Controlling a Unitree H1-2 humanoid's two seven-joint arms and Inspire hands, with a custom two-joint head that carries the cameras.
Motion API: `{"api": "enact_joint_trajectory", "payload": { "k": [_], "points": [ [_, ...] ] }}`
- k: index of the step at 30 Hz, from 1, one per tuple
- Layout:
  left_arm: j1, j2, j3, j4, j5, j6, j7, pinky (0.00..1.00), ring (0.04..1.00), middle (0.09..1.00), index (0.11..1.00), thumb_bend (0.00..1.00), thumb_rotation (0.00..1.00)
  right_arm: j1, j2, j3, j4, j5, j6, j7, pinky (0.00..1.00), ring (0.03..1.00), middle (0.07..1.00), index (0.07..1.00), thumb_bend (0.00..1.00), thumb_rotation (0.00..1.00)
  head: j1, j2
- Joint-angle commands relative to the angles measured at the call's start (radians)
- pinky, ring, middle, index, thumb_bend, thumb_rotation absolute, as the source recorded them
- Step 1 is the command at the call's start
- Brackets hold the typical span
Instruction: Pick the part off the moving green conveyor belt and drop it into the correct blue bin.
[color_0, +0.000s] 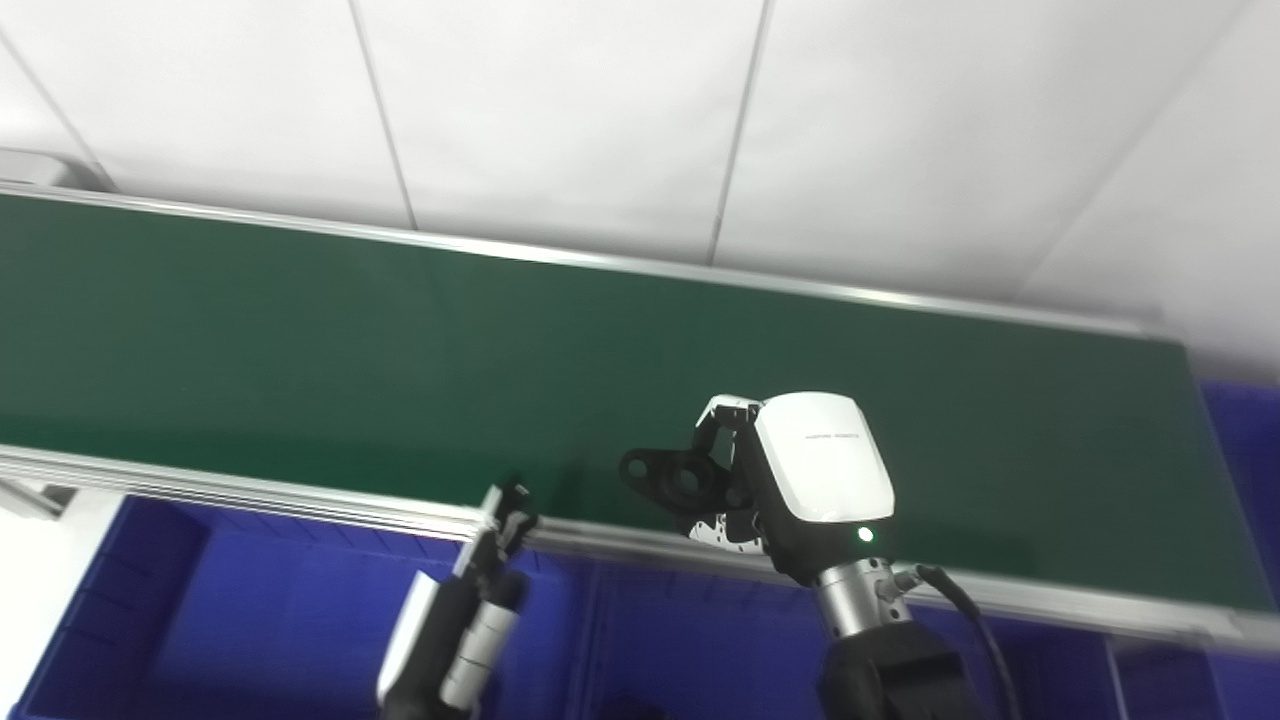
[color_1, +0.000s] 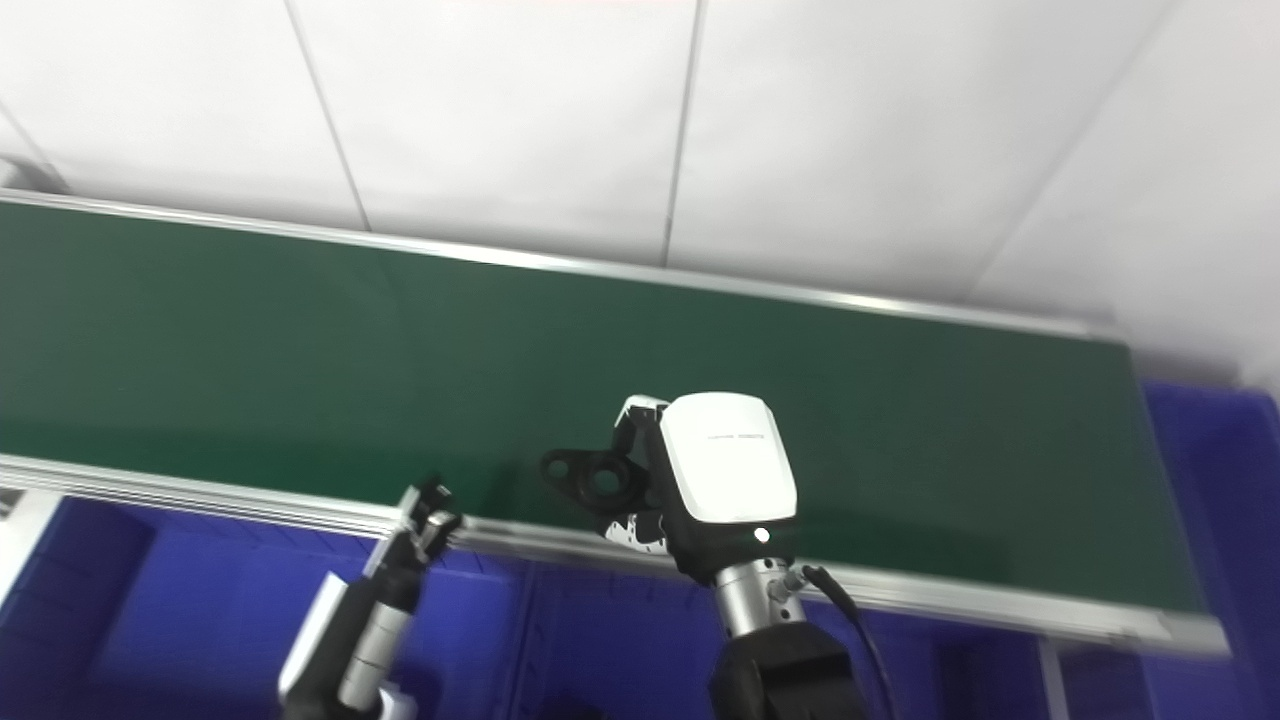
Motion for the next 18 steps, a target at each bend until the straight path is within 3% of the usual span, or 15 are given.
{"api": "enact_joint_trajectory", "payload": {
  "k": [1, 10, 18],
  "points": [
    [-0.003, 0.020, 0.015, -0.064, -0.033, 0.029, -0.023, 1.00, 0.981, 1.000, 1.000, 0.67, 1.00, 0.047, 0.030, -0.002, -0.096, -0.042, -0.047, 0.038, 0.06, 0.122, 0.210, 0.485, 0.51, 0.13, -0.032, 0.022],
    [-0.037, 0.056, 0.078, -0.179, -0.116, 0.206, -0.054, 1.00, 0.975, 0.999, 1.000, 0.62, 1.00, 0.233, 0.100, -0.025, -0.202, -0.151, -0.118, 0.133, 0.07, 0.125, 0.220, 0.488, 0.51, 0.14, -0.086, 0.090],
    [-0.059, 0.053, 0.103, -0.191, -0.140, 0.244, -0.067, 1.00, 0.951, 0.994, 1.000, 0.60, 0.98, 0.284, 0.123, -0.071, -0.117, -0.155, -0.129, 0.164, 0.07, 0.136, 0.231, 0.488, 0.51, 0.14, -0.090, 0.102]
  ]
}}
